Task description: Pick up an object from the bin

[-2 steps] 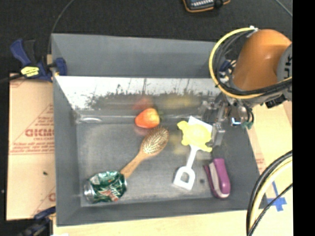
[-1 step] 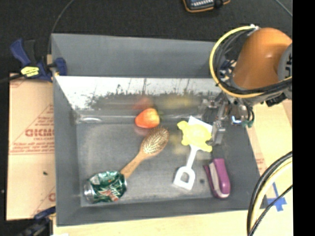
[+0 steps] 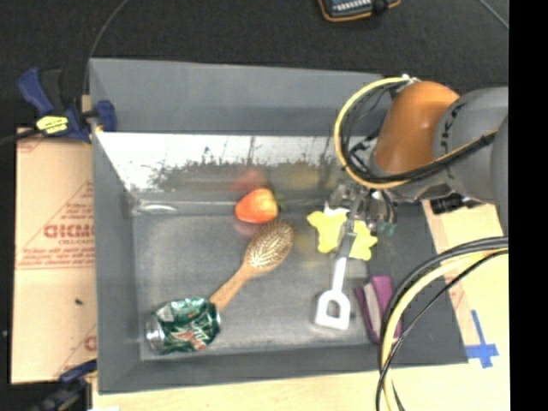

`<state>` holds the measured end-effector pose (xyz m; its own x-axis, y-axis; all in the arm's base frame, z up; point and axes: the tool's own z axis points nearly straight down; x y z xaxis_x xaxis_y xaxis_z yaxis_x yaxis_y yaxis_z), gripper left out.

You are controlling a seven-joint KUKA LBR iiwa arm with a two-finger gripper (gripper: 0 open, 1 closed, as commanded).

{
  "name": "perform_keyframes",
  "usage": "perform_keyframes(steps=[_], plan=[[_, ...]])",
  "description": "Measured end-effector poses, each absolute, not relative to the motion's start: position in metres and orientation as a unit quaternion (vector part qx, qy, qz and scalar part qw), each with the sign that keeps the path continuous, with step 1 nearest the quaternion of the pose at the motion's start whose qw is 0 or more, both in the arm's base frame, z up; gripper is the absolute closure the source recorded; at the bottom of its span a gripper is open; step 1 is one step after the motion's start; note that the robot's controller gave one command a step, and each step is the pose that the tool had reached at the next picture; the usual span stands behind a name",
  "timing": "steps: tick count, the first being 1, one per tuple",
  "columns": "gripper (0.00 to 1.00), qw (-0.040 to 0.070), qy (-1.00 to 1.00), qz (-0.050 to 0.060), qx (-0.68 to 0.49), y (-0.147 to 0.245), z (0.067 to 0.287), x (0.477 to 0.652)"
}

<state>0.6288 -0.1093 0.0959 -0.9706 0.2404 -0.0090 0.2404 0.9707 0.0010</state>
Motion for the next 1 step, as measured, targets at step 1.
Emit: perform_keyframes(steps=[1], plan=[[0.0, 0.009, 0.994, 0.005, -0.105, -0.1236, 0.0752, 0.6323]])
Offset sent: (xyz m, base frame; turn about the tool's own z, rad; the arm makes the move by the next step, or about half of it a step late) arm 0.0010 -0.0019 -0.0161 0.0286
